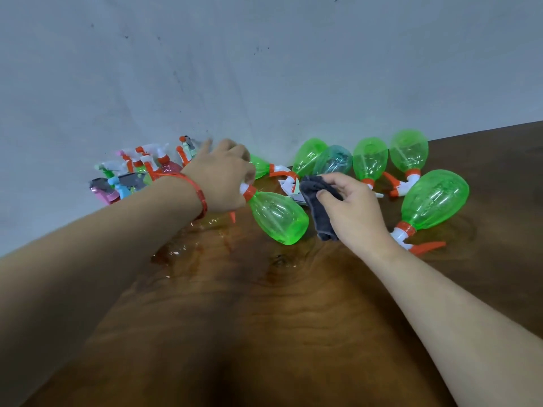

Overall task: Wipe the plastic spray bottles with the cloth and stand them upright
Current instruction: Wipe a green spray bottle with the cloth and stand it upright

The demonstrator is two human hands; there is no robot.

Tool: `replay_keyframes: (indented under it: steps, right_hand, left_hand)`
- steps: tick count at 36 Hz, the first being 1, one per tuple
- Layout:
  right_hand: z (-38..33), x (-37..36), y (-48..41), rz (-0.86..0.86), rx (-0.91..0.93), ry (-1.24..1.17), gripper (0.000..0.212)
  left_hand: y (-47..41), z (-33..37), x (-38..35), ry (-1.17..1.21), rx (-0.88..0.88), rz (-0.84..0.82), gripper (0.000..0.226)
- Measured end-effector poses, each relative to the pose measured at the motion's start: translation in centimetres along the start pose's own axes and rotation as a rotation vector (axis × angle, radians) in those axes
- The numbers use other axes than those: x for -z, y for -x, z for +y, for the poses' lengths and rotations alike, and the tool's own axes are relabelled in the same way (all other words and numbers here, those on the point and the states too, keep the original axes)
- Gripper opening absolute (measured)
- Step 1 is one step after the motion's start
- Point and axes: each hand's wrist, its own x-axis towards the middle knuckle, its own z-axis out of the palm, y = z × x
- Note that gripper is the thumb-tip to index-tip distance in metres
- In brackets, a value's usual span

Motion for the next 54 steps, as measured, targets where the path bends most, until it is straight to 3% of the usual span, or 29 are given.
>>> replay_keyframes:
  steps: [4,8,11,15,18,21,26,30,34,41,47,50,54]
  right_hand:
    - [0.0,-0.3,0.2,-0.037,0.000,0.008,0.029]
    - [0.2,-0.3,0.0,-0.027,-0.017,0.007,0.028]
    - [0.2,0.1,-0.4,0.005,-0.063,0.002,0.027]
    - [0.1,0.5,-0.7,-0.023,-0.126,-0.029,0.028]
    - [-0.1,0.4,-0.5,-0.051,-0.144,-0.024,0.027]
    - [-0.1,0.1,-0.1,-0.076,-0.146,0.016,0.026]
    - [-0.1,-0.3,0.2,-0.077,-0.155,0.063,0.025]
    - [-0.1,-0.3,0.0,-0.071,-0.165,0.085,0.023]
    - [0.2,-0.6,0.1,-0.096,-0.179,0.104,0.022]
    - [0.5,-1.3,0.3,-0.141,-0.206,0.083,0.024]
    - [0.1,-1.9,0.5,-0.112,-0.245,-0.269,0.022]
    - [0.0,-2.3,0.7,-0.122,-0.252,-0.400,0.016]
    - [0.8,-3.4,1.0,-0.137,-0.194,-0.340,0.028]
  left_hand:
    - [-0.5,1.4,-0.2,0.068,-0.081,0.101,0.038]
    - [-0.3,2.0,-0.7,0.101,-0.214,0.349,0.046]
    - [1.1,2.8,-0.4,0.209,-0.343,0.546,0.034]
    - [6.5,3.7,-1.7,0.442,-0.247,0.725,0.027]
    - [11.3,5.1,-5.3,0.617,-0.158,0.672,0.021]
    - [13.3,6.6,-9.1,0.697,-0.100,0.501,0.026]
    - [11.4,7.0,-11.8,1.030,0.273,0.263,0.078]
    - [8.0,6.4,-11.3,1.091,0.202,0.177,0.099]
    - [5.2,6.0,-11.7,1.112,0.068,0.117,0.103]
    - [4.0,7.1,-13.0,1.298,0.087,0.185,0.091]
    - [3.9,7.5,-12.0,1.305,0.125,0.507,0.088]
    - [4.0,8.0,-11.9,1.450,0.237,0.520,0.083]
    - [4.2,8.6,-11.5,1.527,0.380,0.468,0.076]
